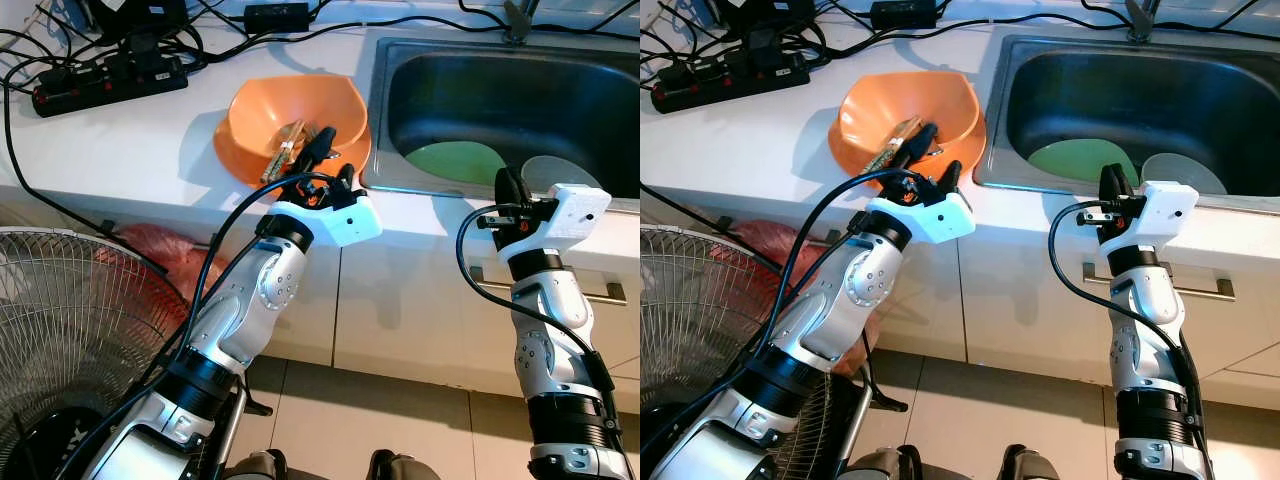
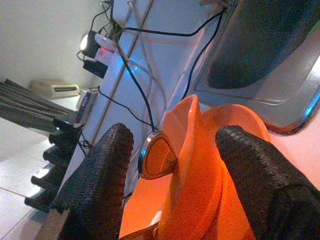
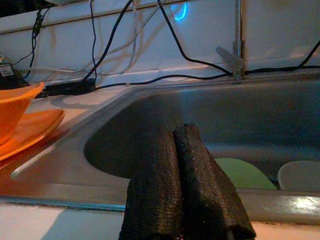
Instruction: Kitchen organization
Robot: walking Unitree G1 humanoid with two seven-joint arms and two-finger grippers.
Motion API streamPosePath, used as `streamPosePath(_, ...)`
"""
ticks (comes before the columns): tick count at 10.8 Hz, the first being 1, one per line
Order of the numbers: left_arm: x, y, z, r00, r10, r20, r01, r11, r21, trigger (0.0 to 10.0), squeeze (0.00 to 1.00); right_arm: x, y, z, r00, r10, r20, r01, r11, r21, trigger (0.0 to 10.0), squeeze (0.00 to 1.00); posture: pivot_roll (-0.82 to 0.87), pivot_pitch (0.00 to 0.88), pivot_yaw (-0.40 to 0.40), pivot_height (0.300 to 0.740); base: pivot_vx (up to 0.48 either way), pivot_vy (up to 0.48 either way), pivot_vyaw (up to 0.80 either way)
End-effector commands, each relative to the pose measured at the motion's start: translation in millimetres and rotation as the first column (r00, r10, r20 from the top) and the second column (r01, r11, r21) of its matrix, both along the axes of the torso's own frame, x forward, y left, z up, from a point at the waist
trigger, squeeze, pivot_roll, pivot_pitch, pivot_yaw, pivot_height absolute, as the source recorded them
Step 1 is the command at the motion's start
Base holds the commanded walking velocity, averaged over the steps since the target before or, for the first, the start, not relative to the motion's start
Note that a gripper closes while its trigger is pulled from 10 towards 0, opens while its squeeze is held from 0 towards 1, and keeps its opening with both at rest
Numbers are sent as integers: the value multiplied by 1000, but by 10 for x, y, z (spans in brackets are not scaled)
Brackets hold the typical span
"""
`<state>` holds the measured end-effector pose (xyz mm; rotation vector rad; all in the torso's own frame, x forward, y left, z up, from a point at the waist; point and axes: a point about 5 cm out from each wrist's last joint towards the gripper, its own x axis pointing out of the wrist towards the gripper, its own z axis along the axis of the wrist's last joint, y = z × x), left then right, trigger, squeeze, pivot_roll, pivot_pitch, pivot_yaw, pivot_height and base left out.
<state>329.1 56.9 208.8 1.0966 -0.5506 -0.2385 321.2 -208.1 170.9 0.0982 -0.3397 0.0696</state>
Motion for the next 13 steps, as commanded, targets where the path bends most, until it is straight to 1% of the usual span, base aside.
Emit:
streamPosePath(1,14,8,25,1000,11,16,-11,1000,-2,0,0,-29,33,-234,995,13,-100,-11,1000,28,10000,0,26,164,60,740,0,0,0)
streamPosePath(7,13,1,13,1000,4,16,-4,1000,3,0,0,-28,38,-236,995,12,-98,-9,1000,27,10000,0,22,147,64,740,0,0,0)
streamPosePath(10,5,-9,28,1000,-2,24,2,1000,0,0,0,-28,32,-237,995,10,-100,-7,1000,25,10000,0,23,157,61,740,0,0,0)
streamPosePath(13,-31,-48,98,997,-35,69,36,999,-16,0,0,-25,33,-235,995,12,-101,-9,1000,24,10000,0,26,160,57,740,0,0,0)
